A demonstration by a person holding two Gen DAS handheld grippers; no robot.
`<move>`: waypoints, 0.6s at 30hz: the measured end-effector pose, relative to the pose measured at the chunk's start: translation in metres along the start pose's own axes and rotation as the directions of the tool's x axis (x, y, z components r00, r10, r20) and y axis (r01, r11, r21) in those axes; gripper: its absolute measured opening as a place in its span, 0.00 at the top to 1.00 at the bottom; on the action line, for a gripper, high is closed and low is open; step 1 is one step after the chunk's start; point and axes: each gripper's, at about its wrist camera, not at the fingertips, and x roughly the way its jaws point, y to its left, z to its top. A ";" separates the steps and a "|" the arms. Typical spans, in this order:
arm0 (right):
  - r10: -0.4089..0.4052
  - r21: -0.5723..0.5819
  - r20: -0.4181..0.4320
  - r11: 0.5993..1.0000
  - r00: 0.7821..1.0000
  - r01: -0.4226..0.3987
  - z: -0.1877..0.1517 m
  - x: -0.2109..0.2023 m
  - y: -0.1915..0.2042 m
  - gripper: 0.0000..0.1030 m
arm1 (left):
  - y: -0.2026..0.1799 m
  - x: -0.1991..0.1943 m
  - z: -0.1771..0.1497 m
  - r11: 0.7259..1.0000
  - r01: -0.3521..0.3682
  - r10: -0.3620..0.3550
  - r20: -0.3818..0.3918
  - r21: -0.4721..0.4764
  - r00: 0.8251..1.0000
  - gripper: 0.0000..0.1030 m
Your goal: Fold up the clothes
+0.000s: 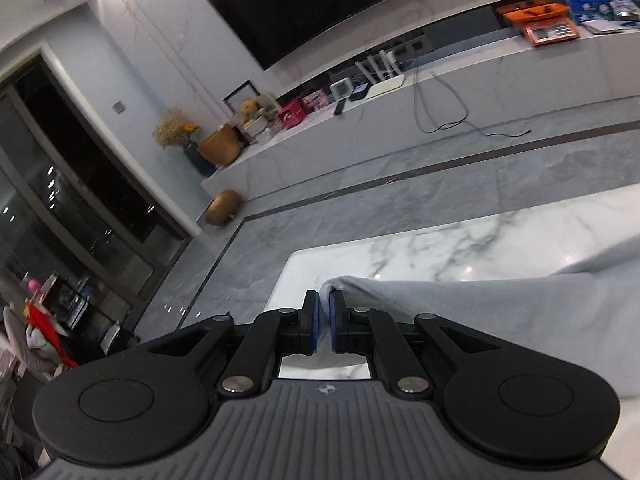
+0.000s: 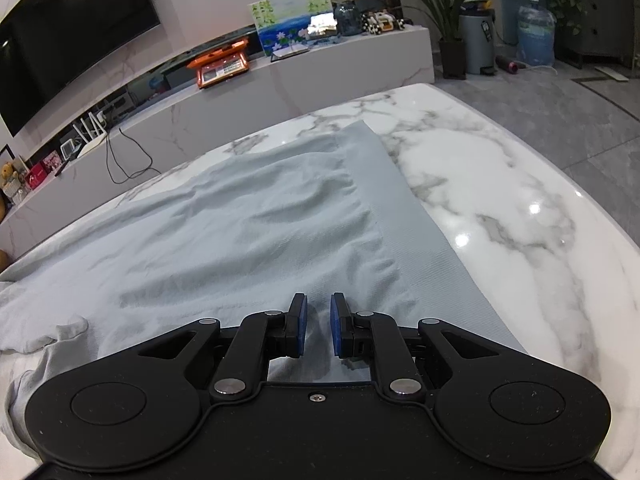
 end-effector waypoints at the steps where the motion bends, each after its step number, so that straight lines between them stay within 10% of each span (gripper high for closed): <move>1: 0.003 0.002 0.000 1.000 1.000 -0.003 0.000 0.000 -0.001 0.88 | 0.001 0.007 0.002 1.000 -0.004 0.004 -0.003 -0.025 1.000 0.95; 7: 0.004 -0.006 -0.001 1.000 1.000 -0.004 0.003 0.002 -0.003 0.88 | -0.007 0.028 -0.009 0.998 -0.062 0.063 0.054 -0.011 0.997 0.95; 18: -0.019 -0.033 0.005 0.999 1.000 0.019 0.008 0.011 0.001 0.88 | 0.006 0.051 -0.050 0.989 0.079 -0.093 -0.103 -0.127 0.990 0.94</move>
